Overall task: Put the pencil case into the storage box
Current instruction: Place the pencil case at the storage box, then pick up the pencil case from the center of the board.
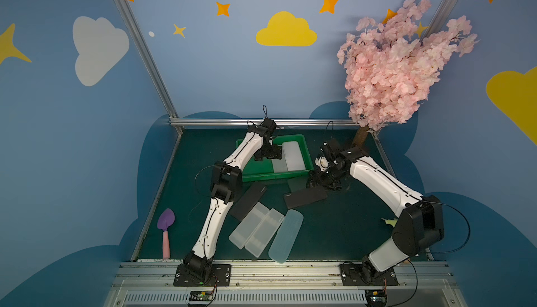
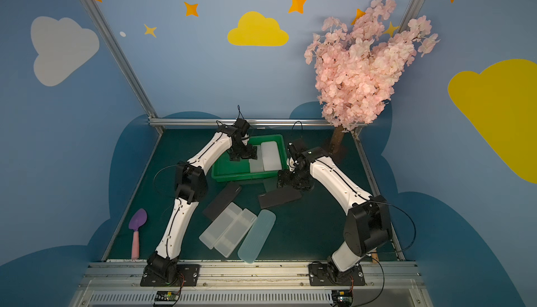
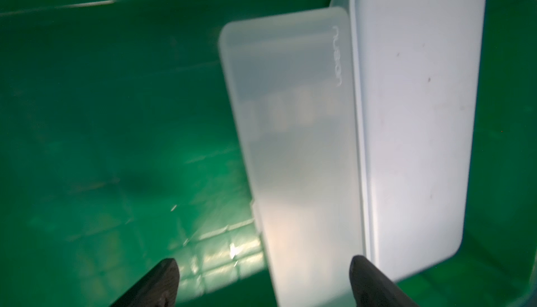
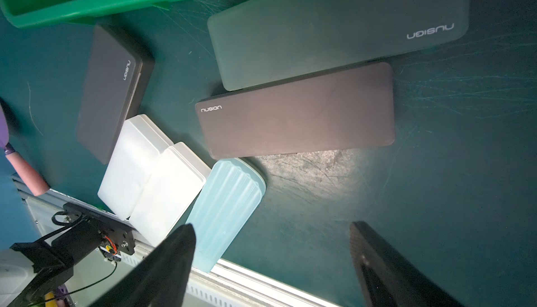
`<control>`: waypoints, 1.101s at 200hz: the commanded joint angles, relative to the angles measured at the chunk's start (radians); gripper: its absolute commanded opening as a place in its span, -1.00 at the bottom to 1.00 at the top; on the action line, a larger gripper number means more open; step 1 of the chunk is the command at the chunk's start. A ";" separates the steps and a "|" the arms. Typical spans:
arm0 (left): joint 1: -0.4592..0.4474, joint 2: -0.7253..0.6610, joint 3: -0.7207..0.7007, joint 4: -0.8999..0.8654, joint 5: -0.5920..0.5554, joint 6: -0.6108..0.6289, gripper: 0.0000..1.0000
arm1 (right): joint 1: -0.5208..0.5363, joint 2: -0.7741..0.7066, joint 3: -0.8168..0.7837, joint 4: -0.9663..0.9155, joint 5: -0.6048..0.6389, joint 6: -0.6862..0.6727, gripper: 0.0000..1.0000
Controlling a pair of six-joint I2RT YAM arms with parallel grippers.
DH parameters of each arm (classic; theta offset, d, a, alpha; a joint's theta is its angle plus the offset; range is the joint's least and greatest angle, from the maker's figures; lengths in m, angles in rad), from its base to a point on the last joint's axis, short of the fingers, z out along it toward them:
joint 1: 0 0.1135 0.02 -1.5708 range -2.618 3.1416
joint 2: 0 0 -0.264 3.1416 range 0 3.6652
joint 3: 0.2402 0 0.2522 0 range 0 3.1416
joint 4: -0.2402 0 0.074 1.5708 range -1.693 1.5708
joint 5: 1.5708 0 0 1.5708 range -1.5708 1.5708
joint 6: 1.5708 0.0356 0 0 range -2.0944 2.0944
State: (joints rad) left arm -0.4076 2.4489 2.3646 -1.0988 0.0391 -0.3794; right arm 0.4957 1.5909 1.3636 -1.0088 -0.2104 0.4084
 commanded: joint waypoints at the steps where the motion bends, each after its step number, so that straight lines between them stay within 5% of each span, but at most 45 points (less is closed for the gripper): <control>1: 0.011 -0.241 -0.185 0.010 -0.104 0.066 0.89 | 0.019 -0.049 -0.036 -0.033 -0.005 0.026 0.74; 55: 0.014 -0.569 -0.772 0.045 -0.104 0.142 0.88 | 0.065 -0.083 -0.117 -0.001 -0.007 0.067 0.75; 83: -0.009 -0.645 -0.965 0.101 -0.097 0.211 0.89 | 0.076 -0.078 -0.132 0.014 -0.010 0.072 0.75; 220: -0.069 -0.557 -1.018 0.234 -0.092 0.290 0.91 | 0.080 -0.056 -0.130 0.013 0.002 0.063 0.76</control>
State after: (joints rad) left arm -0.4728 1.8576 1.3315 -0.8803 -0.0612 -0.1188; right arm 0.5678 1.5364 1.2350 -0.9943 -0.2127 0.4679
